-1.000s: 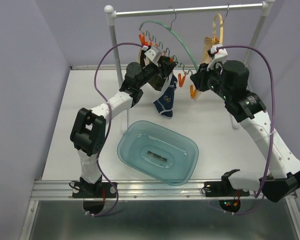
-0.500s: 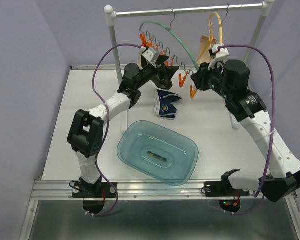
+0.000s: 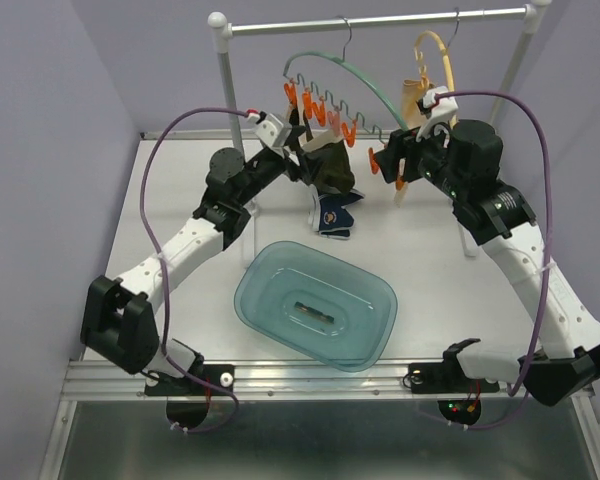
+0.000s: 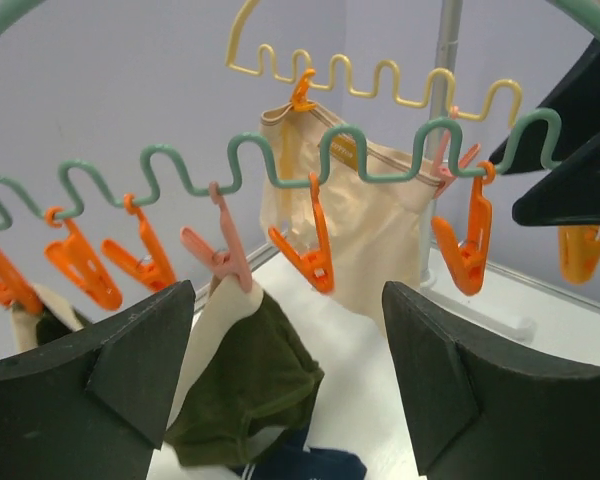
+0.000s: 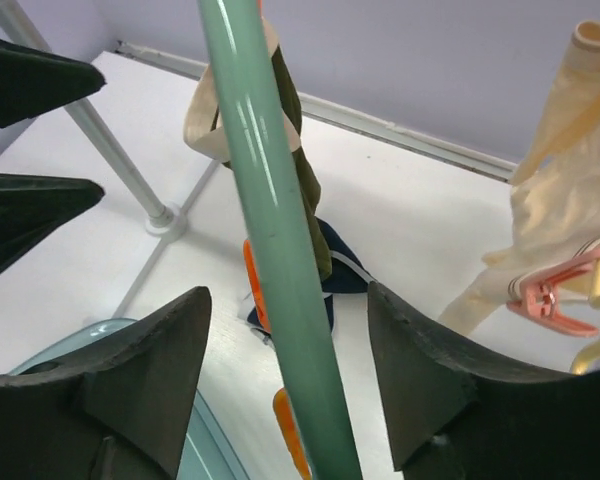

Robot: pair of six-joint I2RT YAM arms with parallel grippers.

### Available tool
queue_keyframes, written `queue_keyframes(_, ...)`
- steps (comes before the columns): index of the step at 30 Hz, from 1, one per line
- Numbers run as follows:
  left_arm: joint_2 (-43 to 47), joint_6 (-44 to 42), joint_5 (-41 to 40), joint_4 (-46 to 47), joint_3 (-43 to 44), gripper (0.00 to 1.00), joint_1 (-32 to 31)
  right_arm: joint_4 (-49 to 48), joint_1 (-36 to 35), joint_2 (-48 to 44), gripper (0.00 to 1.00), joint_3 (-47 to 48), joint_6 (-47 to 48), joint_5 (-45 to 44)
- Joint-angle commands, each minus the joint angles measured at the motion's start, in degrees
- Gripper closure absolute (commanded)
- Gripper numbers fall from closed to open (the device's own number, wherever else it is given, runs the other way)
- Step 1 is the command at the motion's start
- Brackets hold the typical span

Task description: Remove the underwear clipped to the hanger

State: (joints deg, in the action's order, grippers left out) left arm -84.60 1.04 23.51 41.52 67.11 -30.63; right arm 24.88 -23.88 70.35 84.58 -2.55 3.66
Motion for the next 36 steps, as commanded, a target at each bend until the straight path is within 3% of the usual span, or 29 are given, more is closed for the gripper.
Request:
queue_keyframes(1,6.8,-2.1,-4.8,-4.8,-5.8,0.13,0.1,-3.9,0.4,-3.1,0.28,0.1,3.7,2.9)
queue_keyframes(3,10.1,-1.2,-6.5,-7.4,-9.4,0.12,0.0,-4.0,0.5,-3.5,0.2,0.0,4.7,2.8)
queue_keyframes(4,11.6,3.0,-11.2,-9.3,-11.4,0.07,0.1,-3.9,0.5,-4.0,0.07,-0.2,5.2,2.1)
queue_keyframes(7,13.1,9.8,-16.7,-14.7,-12.3,0.03,0.0,-4.0,0.7,-4.9,0.0,-0.5,6.2,1.7)
queue_keyframes(9,13.4,13.5,-18.1,-18.7,-12.8,0.03,0.0,-4.0,1.2,-6.1,0.0,-0.7,7.5,2.0)
queue_keyframes(14,12.2,23.2,-18.1,-18.1,-16.4,0.03,-0.3,-4.2,2.8,-9.8,0.0,-2.0,10.8,2.3)
queue_keyframes(20,6.4,27.6,-20.9,-18.0,-15.7,0.04,-4.3,-4.5,4.9,-14.9,0.0,-4.9,12.4,0.1)
queue_keyframes(22,2.7,29.4,-22.5,-18.1,-14.2,0.04,-6.0,-4.5,5.1,-17.4,0.0,-7.1,12.3,-1.5)
queue_keyframes(28,-9.8,32.7,-25.3,-22.8,-6.7,0.25,-8.1,-5.5,6.6,-23.3,0.0,-14.1,9.8,-12.3)
queue_keyframes(36,-23.2,32.8,-34.5,-32.3,4.5,0.2,-11.2,-5.1,11.1,-29.6,0.0,-23.7,2.7,-18.2)
